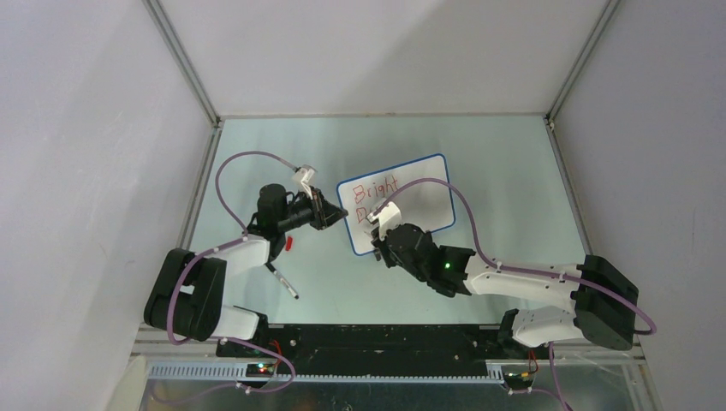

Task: Write a sentence on the whiteboard

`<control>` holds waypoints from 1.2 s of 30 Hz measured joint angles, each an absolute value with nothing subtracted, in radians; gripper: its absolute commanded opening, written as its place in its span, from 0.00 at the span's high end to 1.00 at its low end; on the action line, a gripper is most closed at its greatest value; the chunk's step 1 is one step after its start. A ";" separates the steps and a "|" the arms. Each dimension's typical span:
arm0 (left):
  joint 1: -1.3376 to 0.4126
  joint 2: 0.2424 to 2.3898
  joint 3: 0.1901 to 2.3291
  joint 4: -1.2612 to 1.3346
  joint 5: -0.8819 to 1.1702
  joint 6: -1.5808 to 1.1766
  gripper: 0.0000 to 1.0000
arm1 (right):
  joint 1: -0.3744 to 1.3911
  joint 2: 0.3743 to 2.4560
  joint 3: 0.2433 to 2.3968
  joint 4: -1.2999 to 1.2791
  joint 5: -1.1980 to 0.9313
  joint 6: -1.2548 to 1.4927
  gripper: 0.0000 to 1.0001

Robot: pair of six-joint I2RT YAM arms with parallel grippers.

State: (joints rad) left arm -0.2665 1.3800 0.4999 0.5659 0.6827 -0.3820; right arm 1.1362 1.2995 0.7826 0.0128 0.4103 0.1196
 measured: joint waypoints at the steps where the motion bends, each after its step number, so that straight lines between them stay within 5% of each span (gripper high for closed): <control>1: -0.266 1.380 0.500 0.566 0.683 -0.382 0.79 | 1.137 1.299 0.783 0.013 0.410 0.120 1.00; 36: -0.279 1.365 0.501 0.535 0.657 -0.364 0.79 | 1.128 1.423 0.835 -0.019 0.403 0.131 1.00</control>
